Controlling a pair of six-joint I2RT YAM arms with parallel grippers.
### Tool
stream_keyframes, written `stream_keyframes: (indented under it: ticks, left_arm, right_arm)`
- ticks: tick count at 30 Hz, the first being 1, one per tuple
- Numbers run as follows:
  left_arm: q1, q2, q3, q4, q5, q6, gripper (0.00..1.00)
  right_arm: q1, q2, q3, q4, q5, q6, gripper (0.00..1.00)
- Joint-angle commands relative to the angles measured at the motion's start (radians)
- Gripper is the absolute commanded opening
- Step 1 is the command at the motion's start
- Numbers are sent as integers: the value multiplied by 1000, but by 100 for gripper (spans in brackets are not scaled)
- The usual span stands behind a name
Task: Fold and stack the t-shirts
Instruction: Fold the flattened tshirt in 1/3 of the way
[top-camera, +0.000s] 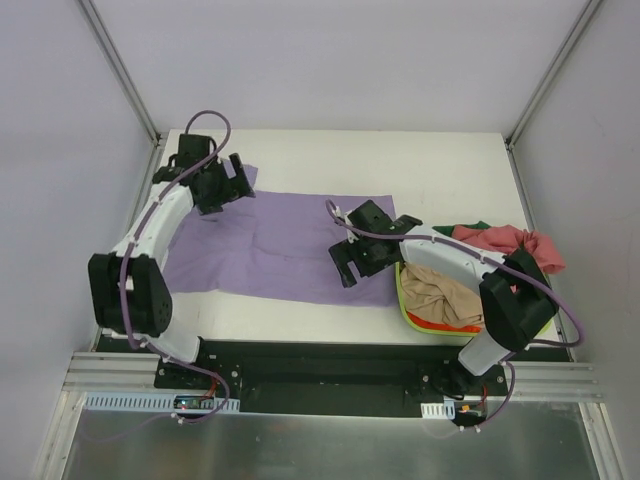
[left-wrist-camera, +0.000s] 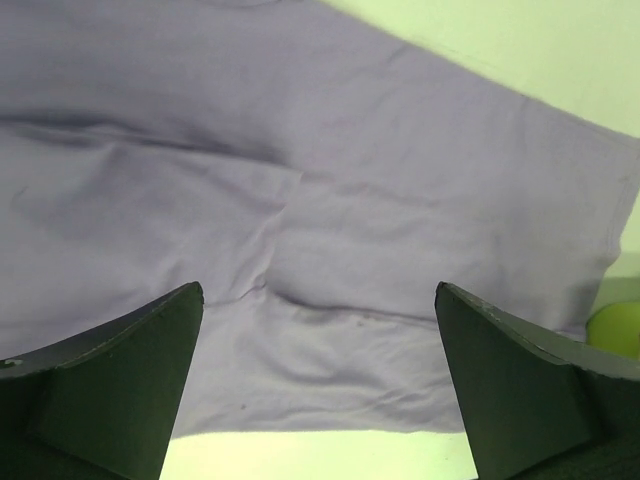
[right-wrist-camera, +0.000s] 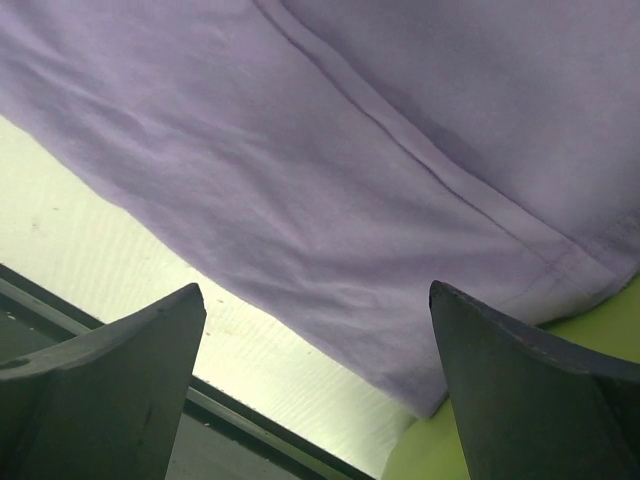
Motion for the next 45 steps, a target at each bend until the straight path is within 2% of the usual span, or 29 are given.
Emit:
stream_keyframes:
  ticks: [1,4,6,10,19,29,34,38,41,45]
  left_arm:
    - [68,-122,-230,6,-100,-41,99]
    - [165,-179,-422,107,-21,-80,99]
    - [215,-190,-514,155,-19,-98,99]
    - [291,-184,-608,227,-6,-131,99]
    - [472,-196,-726,243,-36,-184,99]
    - [558,-305,-751,106,-241,-287,99]
    - [576,-374,-772,74,-252,-334,99]
    - [576,-474,-763,74,-189,-354,99]
    - [575,-535,-695,74,-44,-358,99]
    - [546,-555,-560,74,49,-342,99]
  right_arm:
    - [47,-35,30,-16,40,70,96]
    - [57,-21,1,2,28,107,96]
    - [65,-9,-15,7,28,124,96]
    - [70,3,-53,28,14,158,96]
    - [80,32,-107,36,-37,153,96]
    - [146,48,-114,47,-86,189,96]
    - [165,33,-105,10,-84,193,96]
    - [166,-21,-78,-34,-9,196,96]
    - [153,-52,0,-53,49,228,96]
    - [116,-96,108,-36,182,233,96]
